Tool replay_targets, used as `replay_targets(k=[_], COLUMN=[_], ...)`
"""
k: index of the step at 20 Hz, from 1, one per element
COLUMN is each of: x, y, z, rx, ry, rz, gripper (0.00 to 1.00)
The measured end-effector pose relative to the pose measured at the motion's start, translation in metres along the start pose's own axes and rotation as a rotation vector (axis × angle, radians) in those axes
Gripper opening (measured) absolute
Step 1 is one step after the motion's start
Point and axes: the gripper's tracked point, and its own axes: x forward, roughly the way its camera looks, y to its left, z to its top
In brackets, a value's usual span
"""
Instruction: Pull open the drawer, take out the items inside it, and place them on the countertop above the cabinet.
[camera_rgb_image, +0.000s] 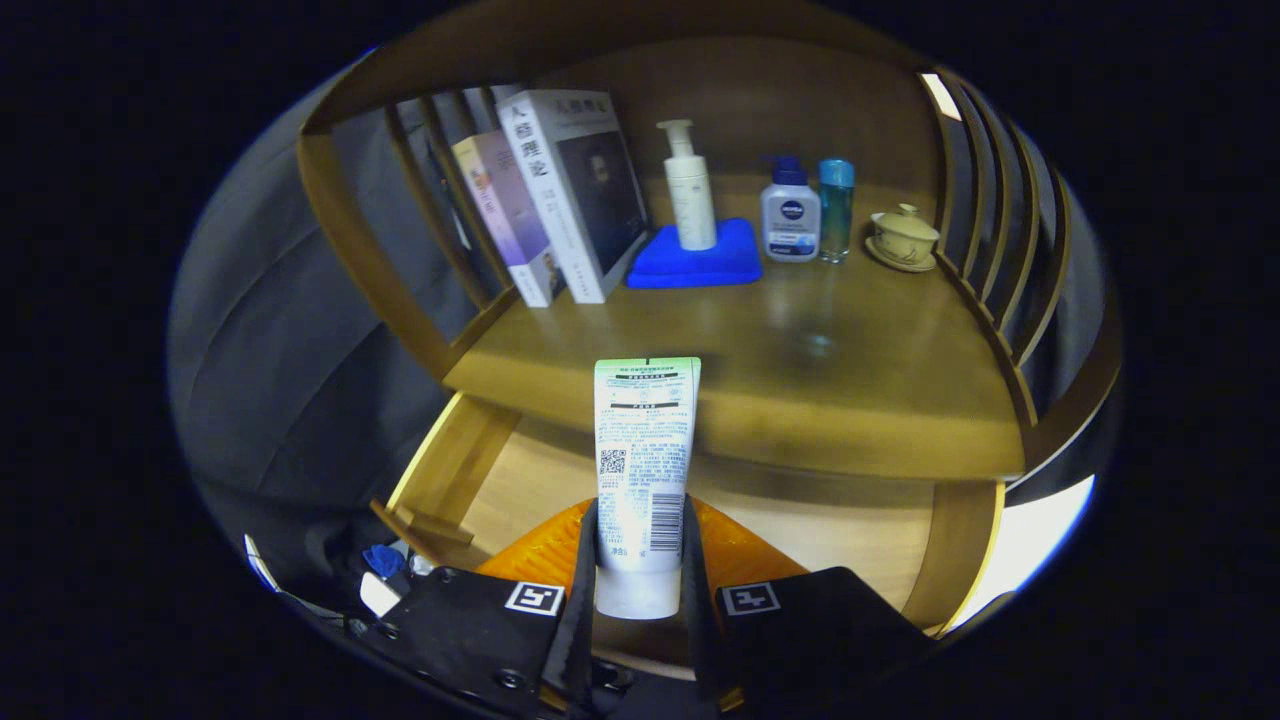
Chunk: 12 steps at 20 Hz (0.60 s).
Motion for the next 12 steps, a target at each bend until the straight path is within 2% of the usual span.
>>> replay_targets(k=[5, 10, 12], x=[0.031, 0.062, 0.074], y=[-0.032, -0.047, -0.058], z=[0.038, 0.071, 0.082], rx=[0.083, 0.196, 0.208], ry=[-0.001, 0.006, 0.005], rz=[-0.070, -0.081, -0.121], gripper=[0.43, 0.43, 0.43])
